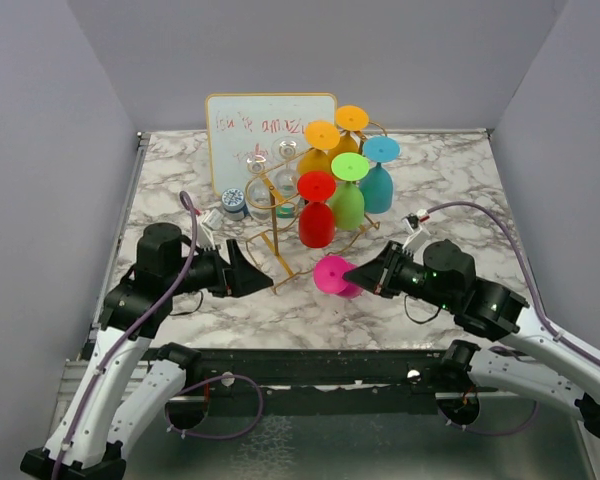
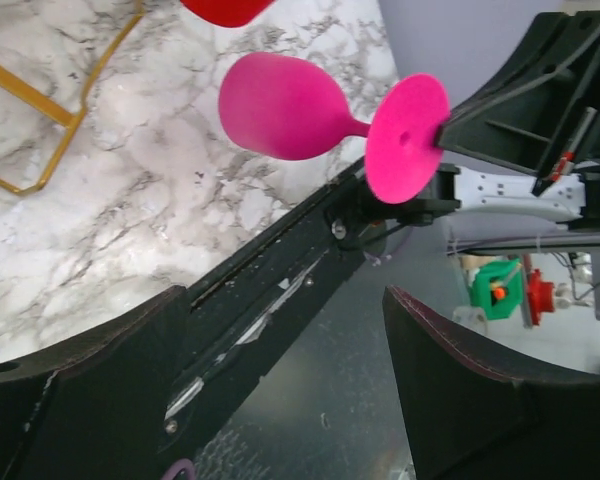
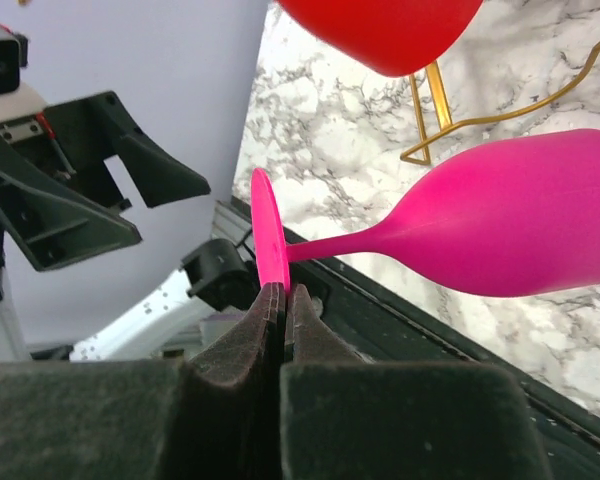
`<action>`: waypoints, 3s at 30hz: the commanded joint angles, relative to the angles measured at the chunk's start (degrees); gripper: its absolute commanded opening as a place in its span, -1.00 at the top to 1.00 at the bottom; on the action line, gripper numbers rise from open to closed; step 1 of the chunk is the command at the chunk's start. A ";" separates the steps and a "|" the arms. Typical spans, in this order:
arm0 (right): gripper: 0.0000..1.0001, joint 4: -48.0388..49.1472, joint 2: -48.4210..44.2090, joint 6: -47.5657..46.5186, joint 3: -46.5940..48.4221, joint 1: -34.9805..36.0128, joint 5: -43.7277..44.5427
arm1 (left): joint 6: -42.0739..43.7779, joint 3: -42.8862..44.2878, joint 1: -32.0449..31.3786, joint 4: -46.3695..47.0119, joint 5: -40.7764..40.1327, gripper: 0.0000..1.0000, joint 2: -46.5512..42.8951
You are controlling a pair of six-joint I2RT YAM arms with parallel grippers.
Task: Take the wine glass off the wine glass rack
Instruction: Pick up the wine glass from the wine rack, then place the wine glass at the center of the board.
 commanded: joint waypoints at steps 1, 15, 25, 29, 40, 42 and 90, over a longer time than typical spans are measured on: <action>0.99 -0.67 -1.38 -10.44 -1.08 0.34 -6.92 | -8.44 -4.76 -0.07 10.31 5.96 -0.56 -5.37; 0.99 5.59 0.73 -12.50 -4.67 0.29 -14.26 | -4.51 -7.42 -1.49 11.70 5.47 -0.46 -1.77; 0.99 16.14 1.99 -8.97 -9.41 0.28 -19.01 | -10.74 -8.67 -8.97 25.79 5.60 -0.34 1.35; 0.99 17.18 1.83 -8.75 -9.85 0.26 -18.44 | -9.58 -9.67 -14.21 25.87 2.15 -0.34 2.50; 0.99 16.61 0.89 -10.35 -8.98 0.34 -20.79 | -7.95 -8.24 -24.00 25.73 -8.32 -0.22 7.37; 0.99 17.07 0.84 -10.29 -9.11 0.34 -21.22 | -7.95 -8.24 -24.62 25.96 -8.26 -0.14 8.22; -0.04 18.73 -4.51 -7.22 -10.04 0.34 -17.85 | -4.09 -9.89 -25.20 24.98 0.29 1.00 5.47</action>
